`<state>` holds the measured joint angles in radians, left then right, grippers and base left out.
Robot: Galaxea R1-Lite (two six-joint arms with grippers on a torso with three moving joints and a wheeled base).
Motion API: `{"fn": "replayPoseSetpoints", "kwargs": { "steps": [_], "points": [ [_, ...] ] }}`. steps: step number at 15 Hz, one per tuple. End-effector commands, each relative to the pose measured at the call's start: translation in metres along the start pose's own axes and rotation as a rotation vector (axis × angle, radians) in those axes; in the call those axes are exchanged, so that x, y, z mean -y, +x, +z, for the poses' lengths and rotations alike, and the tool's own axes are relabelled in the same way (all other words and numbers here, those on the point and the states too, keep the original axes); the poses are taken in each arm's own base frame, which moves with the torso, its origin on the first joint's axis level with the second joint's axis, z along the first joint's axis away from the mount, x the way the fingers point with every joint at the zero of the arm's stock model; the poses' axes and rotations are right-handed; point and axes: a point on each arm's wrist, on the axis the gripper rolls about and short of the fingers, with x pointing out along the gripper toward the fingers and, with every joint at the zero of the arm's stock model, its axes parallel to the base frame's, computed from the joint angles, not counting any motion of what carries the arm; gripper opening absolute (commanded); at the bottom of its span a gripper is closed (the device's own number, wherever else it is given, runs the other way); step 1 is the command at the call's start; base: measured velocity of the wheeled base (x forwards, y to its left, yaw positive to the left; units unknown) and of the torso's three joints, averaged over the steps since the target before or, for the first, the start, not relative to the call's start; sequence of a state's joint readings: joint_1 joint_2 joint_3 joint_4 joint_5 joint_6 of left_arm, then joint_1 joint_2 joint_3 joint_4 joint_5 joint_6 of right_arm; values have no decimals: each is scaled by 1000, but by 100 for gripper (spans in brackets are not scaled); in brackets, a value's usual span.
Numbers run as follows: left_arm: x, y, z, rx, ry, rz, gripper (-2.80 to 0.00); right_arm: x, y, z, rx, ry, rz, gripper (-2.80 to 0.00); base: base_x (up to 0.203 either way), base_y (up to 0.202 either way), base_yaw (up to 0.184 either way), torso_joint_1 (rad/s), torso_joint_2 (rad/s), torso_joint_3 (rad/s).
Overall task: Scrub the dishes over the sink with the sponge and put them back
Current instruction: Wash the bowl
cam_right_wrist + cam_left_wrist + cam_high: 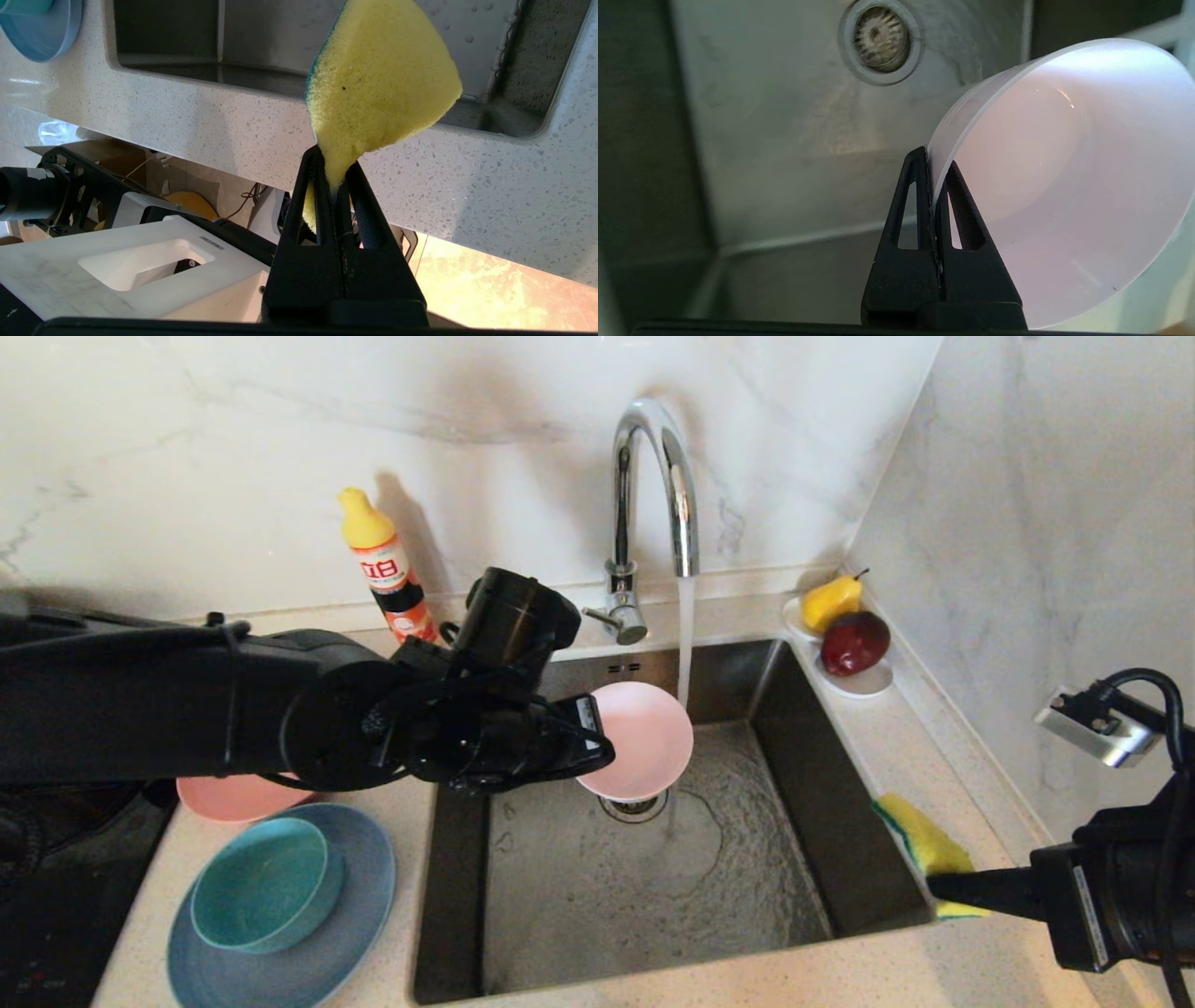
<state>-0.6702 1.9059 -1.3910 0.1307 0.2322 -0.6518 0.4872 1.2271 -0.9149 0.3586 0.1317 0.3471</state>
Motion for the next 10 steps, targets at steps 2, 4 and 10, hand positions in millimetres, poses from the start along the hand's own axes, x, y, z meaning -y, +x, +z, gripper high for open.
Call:
{"fn": "replayPoseSetpoints", "kwargs": {
  "steps": [2, 4, 10],
  "points": [
    [12, 31, -5, -11, -23, 16, -280, 0, -3, -1, 6, 0, 3, -280, 0, 0, 0, 0, 0, 0],
    [20, 40, -3, -2, -28, 5, -280, 0, -3, 0, 7, 0, 5, -280, 0, 0, 0, 0, 0, 0],
    [35, 54, -8, 0, -18, -22, -280, 0, 0, 0, 0, 3, 2, -280, 0, 0, 0, 0, 0, 0]
  ]
}}
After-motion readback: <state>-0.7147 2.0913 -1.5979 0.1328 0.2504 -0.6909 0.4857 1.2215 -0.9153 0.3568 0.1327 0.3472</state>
